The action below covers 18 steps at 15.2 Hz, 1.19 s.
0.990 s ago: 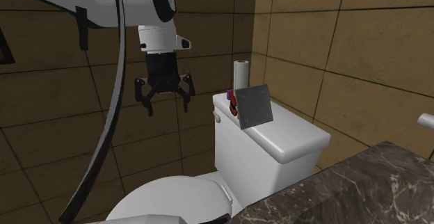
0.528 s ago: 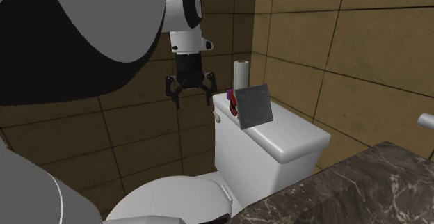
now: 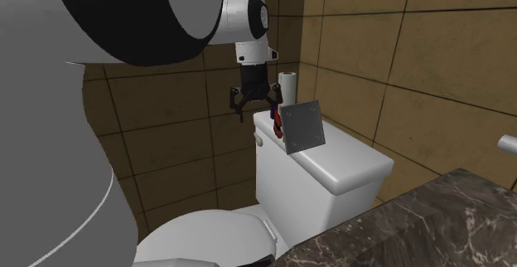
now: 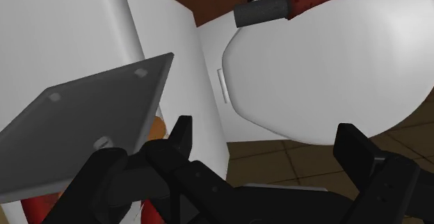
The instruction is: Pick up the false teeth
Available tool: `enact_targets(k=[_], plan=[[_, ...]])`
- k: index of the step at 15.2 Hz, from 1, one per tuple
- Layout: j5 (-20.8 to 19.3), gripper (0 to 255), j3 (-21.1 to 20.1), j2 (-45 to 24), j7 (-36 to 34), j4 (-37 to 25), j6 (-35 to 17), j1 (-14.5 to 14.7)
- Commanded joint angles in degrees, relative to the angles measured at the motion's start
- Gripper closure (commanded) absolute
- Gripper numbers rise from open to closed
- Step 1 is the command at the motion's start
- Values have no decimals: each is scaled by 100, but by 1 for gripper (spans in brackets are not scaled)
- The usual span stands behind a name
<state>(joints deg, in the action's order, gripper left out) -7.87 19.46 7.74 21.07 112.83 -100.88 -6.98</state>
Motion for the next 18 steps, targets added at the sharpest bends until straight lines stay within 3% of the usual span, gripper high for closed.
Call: enact_targets(k=[1,8,17,18], plan=[[110,0,122,-440,192,-378,-91,-60],[640,0,393,-1938,840,-1956,-48,-433],[659,0,372,-2004,812,-1456,-609,-438],[676,255,367,-2046,811,-1504,-600,-441]])
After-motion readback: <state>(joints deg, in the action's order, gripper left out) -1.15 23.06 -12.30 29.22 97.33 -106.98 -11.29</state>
